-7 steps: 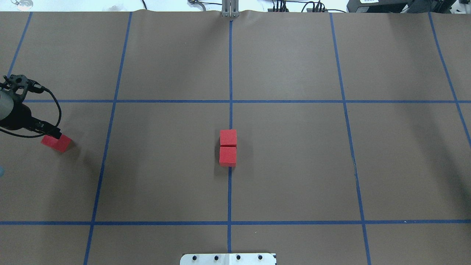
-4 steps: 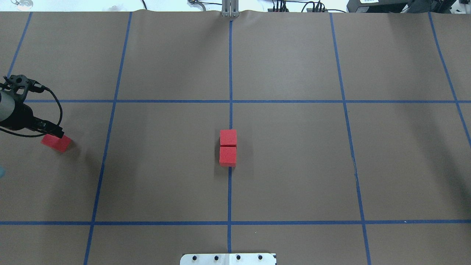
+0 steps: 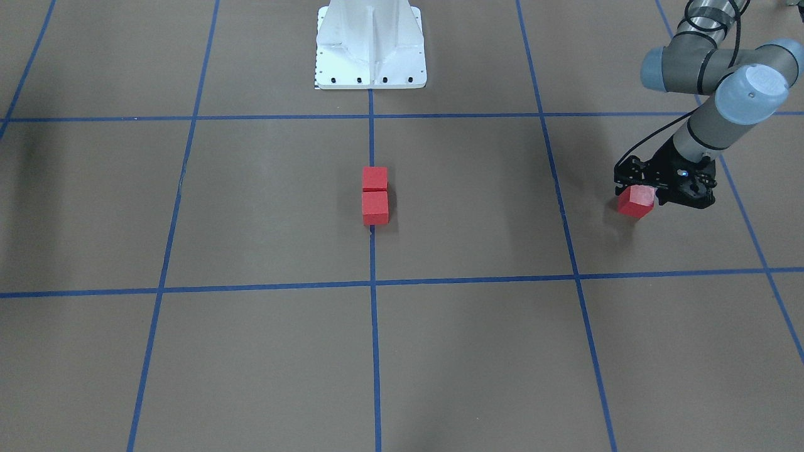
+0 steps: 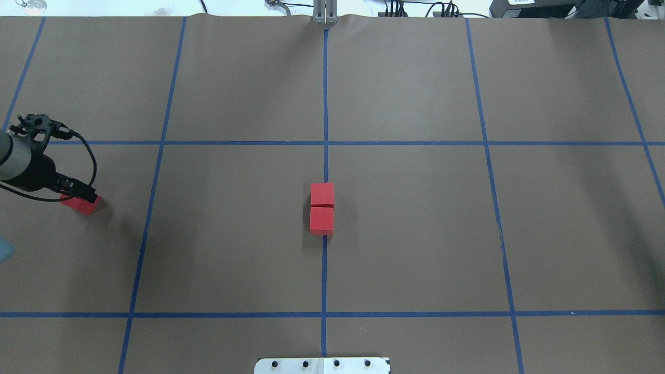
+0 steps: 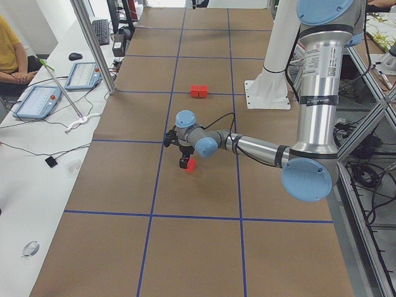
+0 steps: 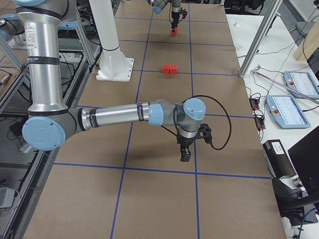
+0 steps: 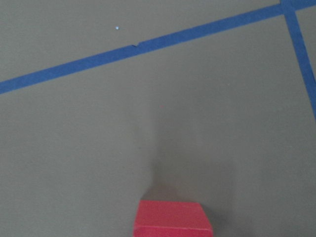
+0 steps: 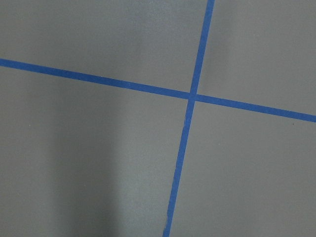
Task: Form red blocks into L shape at center
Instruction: 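Lower the left gripper onto the remaining red cube and grasp it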
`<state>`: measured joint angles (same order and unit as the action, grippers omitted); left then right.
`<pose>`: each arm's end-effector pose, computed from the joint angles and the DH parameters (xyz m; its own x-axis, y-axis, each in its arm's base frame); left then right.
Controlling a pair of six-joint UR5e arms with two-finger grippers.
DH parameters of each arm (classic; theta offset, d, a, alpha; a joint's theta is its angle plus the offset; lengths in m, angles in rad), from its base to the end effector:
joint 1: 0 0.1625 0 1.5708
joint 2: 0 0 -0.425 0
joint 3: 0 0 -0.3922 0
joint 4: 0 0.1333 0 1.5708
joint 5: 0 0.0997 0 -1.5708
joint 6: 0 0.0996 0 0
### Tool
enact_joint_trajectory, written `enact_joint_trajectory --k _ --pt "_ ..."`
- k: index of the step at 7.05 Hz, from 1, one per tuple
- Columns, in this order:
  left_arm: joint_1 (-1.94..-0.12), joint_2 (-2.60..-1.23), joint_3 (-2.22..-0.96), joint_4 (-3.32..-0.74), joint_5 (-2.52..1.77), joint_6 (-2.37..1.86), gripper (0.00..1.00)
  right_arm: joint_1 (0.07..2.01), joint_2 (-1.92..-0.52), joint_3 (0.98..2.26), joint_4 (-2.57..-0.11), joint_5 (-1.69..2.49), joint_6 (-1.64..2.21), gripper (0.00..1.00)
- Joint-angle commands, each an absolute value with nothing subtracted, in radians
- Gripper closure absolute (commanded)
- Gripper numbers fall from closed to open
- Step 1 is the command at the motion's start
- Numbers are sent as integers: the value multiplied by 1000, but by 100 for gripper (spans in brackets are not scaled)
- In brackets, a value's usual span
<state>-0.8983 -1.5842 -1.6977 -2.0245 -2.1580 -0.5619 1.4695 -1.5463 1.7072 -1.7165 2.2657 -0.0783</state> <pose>0.2647 -0.4578 0.5455 0.6627 0.2987 -0.6867 -0.1928 0.9541 0.2290 0.0188 -0.5029 0.5995 0.7529 -0.1649 0.6371 0.1605 0.9849 0.0652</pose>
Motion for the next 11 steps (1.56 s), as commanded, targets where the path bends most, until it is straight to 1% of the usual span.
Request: enact_joint_trajectory --k 1,3,5,8,9,10,11 --pt "-870 -1583 -1698 -2025 -2157 -557 6 1470 -1546 1707 -1717 2266 -78 1" --pt "-865 -1569 -1700 -2026 -2157 -543 10 1470 -1546 1709 -1717 2266 -78 1" --pt "-865 -1556 -1698 -2025 -2157 -541 17 1470 -1543 1709 -1717 2266 -78 1" --pt "-865 -1551 -1703 -2025 -2158 -541 16 1470 -1543 1707 -1717 2266 -78 1" --pt "-864 -1551 -1701 -2025 -2157 -541 18 1470 -1543 1707 -1717 2266 -78 1" --pt "-865 -1551 -1701 -2025 -2158 -543 42 1470 -1543 1707 -1717 2266 -78 1" --pt "-865 -1552 -1701 -2023 -2158 -543 62 1470 -1543 1707 -1717 2266 -78 1"
